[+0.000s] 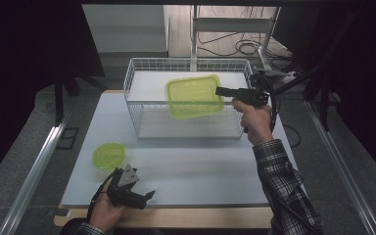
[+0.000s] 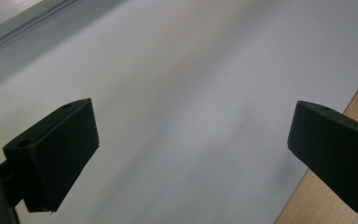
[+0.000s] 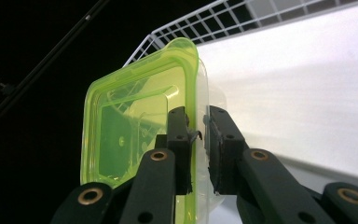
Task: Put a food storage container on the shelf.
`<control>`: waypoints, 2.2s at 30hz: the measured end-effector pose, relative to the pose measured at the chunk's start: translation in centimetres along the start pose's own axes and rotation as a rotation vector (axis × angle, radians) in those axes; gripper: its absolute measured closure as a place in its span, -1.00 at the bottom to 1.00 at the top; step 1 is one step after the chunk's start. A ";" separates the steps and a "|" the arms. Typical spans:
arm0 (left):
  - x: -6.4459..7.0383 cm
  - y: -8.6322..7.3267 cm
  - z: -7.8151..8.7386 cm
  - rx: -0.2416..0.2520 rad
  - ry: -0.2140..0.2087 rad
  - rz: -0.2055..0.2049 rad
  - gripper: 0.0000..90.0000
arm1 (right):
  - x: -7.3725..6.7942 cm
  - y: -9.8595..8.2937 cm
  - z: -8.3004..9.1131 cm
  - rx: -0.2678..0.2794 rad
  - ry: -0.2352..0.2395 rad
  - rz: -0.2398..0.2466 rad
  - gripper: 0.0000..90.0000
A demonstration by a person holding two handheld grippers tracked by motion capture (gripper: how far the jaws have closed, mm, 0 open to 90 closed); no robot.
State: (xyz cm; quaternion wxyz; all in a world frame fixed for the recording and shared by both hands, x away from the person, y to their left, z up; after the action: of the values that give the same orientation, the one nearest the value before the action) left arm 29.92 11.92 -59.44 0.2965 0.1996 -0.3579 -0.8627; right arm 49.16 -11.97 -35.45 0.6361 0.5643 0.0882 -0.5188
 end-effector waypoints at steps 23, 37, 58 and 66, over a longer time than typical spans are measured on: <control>0.1 0.0 0.1 0.000 -0.006 -0.004 -0.96 | 1.5 3.7 -2.7 0.080 -0.125 -0.032 0.77; 0.2 -0.1 0.1 -0.006 -0.009 -0.013 -0.96 | 2.7 4.2 -3.9 0.083 -0.234 0.024 0.64; 0.4 -0.1 0.0 -0.012 -0.020 -0.017 -0.96 | 3.2 4.6 -5.4 0.031 -0.352 0.172 0.37; 0.2 0.0 0.2 -0.002 -0.013 -0.008 -0.96 | 3.1 4.5 -5.2 0.034 -0.361 0.196 0.18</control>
State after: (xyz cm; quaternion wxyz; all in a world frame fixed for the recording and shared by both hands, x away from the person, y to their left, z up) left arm 29.67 11.91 -59.38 0.2910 0.1953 -0.3581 -0.8654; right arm 56.47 -10.26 -36.59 0.6795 0.4787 -0.0911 -0.5485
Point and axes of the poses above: each handheld gripper's, and its own axes: z roughly backward along the jaws, y roughly out of its top, x roughly to its right, the point moved 10 cm from there along -z, roughly forward along the jaws, and after that the axes turned 8 degrees about -z, right-handed, at the moved point
